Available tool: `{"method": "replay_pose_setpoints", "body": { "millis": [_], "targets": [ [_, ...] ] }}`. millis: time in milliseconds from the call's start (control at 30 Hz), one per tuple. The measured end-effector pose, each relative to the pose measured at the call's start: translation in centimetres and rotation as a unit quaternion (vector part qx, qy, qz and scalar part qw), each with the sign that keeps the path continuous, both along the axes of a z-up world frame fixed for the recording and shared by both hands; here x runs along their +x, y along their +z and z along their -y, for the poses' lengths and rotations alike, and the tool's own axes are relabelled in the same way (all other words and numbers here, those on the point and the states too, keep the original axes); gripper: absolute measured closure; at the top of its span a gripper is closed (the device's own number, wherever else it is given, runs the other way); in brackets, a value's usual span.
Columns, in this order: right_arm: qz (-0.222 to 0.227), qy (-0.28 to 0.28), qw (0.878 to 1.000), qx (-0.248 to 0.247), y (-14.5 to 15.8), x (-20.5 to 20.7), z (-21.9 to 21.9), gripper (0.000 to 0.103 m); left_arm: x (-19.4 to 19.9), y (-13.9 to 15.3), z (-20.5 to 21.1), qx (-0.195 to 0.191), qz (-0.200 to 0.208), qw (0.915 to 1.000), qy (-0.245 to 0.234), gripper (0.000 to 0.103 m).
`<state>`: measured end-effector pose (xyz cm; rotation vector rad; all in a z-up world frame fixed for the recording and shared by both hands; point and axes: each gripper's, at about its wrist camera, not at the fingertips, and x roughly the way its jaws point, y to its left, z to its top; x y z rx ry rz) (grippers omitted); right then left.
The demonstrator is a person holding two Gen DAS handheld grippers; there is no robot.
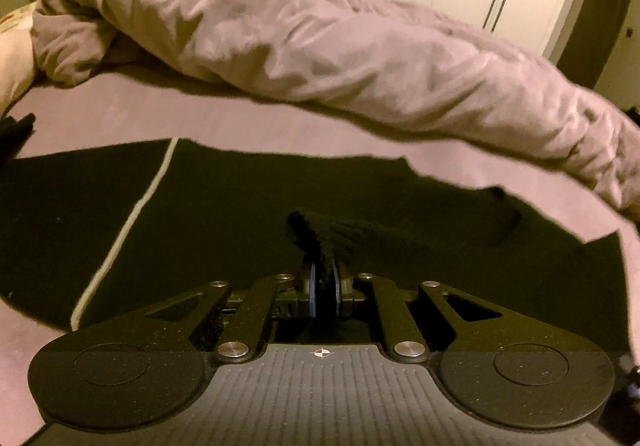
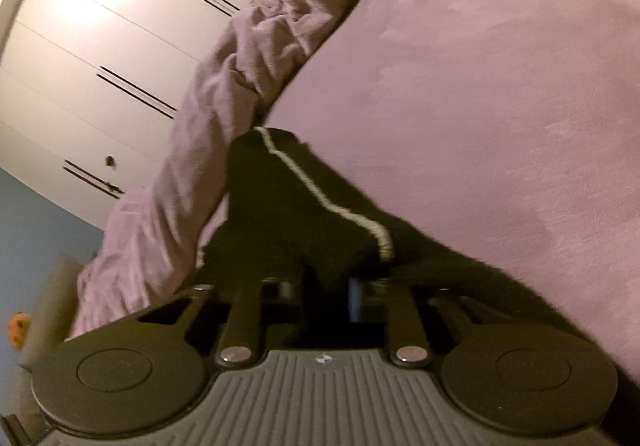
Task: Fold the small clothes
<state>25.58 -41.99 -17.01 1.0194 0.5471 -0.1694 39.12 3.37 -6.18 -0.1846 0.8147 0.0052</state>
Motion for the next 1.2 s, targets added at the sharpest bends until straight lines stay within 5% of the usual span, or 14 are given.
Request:
{"method": "replay_pose_setpoints", "body": {
  "millis": [200,300,467,567,733,867,1100,1200],
  "targets": [
    [0.011,0.007,0.998,-0.069,0.9,-0.8,-0.7,0.092,-0.7,-0.5,-0.1,0.011,0.011,0.9999,-0.004,0.09],
    [-0.016,0.02,0.993,-0.111,0.5,-0.2,-1.3,0.093,-0.1,-2.2,-0.6,0.073,-0.005,0.9971,0.021,0.078],
    [-0.027,0.044,0.986,-0.161,1.9,-0.8,-2.5,0.081,-0.6,-3.4,-4.8,0.083,-0.022,0.9944,0.061,0.036],
    [-0.021,0.063,0.98,-0.185,2.8,-2.9,-4.1,0.076,-1.8,-2.3,-8.2,0.078,-0.004,0.9952,0.058,0.027],
    [-0.006,0.103,0.97,-0.22,3.6,-7.3,-8.5,0.056,-2.9,0.8,-14.6,0.218,0.052,0.9662,0.127,0.008],
    [0.002,0.118,0.966,-0.228,4.4,-9.7,-11.6,0.05,-0.8,1.3,-20.0,0.316,0.048,0.9291,0.186,0.008],
    [0.0,0.147,0.958,-0.245,6.1,-9.9,-15.3,0.05,3.0,-2.0,-24.9,0.339,-0.024,0.9248,0.17,0.023],
    [0.003,0.16,0.952,-0.259,6.7,-10.0,-16.6,0.05,3.3,-2.8,-26.2,0.309,-0.05,0.935,0.167,0.051]
  ]
}}
